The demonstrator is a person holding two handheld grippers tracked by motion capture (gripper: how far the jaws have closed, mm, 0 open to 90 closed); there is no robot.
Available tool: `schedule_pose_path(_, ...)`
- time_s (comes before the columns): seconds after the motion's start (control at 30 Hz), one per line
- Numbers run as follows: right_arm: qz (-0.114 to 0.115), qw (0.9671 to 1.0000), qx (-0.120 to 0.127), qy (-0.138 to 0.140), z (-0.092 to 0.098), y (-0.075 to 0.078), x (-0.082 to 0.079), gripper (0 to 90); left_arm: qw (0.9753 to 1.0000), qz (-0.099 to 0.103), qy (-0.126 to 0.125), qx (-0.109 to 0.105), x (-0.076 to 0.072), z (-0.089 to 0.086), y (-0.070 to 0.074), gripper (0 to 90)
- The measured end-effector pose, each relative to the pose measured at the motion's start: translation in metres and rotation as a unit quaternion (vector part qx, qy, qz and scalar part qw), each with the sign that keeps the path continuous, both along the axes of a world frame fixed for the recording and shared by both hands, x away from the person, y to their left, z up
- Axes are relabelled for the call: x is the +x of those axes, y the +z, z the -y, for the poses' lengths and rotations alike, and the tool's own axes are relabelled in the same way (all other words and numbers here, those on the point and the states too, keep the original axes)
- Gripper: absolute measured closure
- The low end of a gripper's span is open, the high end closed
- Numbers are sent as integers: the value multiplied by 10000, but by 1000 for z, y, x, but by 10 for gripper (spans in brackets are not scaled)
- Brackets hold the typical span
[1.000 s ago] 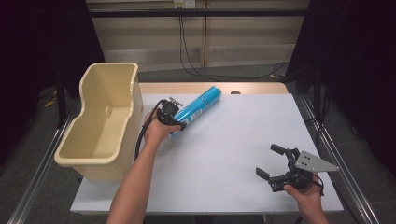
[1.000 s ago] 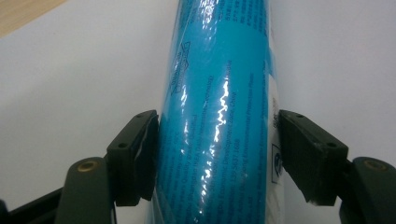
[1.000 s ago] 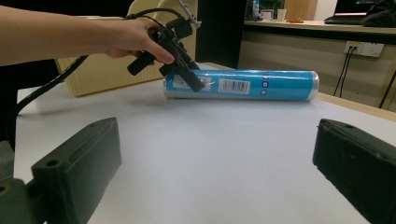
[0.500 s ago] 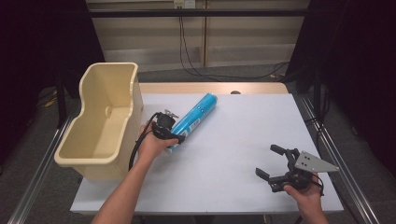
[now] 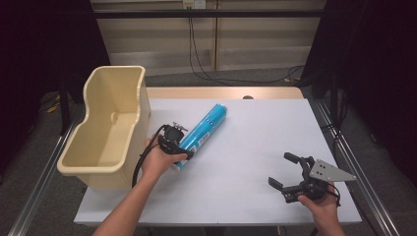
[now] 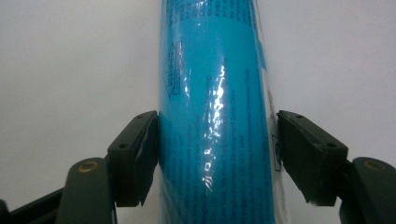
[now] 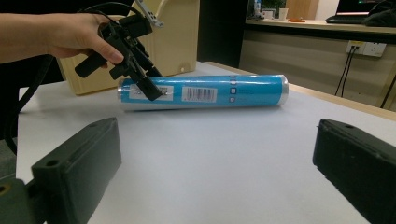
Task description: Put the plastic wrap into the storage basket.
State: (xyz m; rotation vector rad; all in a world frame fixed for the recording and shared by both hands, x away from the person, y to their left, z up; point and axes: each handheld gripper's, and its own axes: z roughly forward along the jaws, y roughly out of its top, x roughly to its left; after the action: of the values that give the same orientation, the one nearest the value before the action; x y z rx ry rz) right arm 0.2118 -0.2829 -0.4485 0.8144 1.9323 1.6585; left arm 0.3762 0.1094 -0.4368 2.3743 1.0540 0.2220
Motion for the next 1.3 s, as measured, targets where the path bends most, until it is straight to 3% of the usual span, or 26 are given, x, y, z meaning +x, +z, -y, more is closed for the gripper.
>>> schedule_pose_path(0.17,2,10000,0,1,0,0,0,9,9996,135,-2,-242,6,0,11,333)
schedule_pose_path(0.3,12,10000,-8,8,0,0,0,8,9991,186,1,-381,16,7,18,294)
schedule_pose_path(0.53,10,10000,6,-4,1,0,0,9,9988,224,1,-437,32,23,17,268)
schedule_pose_path(0.63,-1,10000,17,-6,1,0,0,8,9983,108,93,-574,40,28,14,248)
schedule_pose_path(0.77,13,10000,2,-8,1,0,0,9,9984,-8,134,-541,50,36,9,244)
schedule_pose_path(0.9,-2,10000,16,-20,2,0,0,8,9988,27,129,-473,58,40,5,245)
schedule_pose_path(1.07,0,10000,8,-13,2,1,0,9,9991,-70,141,-393,67,44,1,252)
schedule_pose_path(1.3,0,10000,7,-8,2,1,0,9,9989,-319,200,-274,75,50,-4,262)
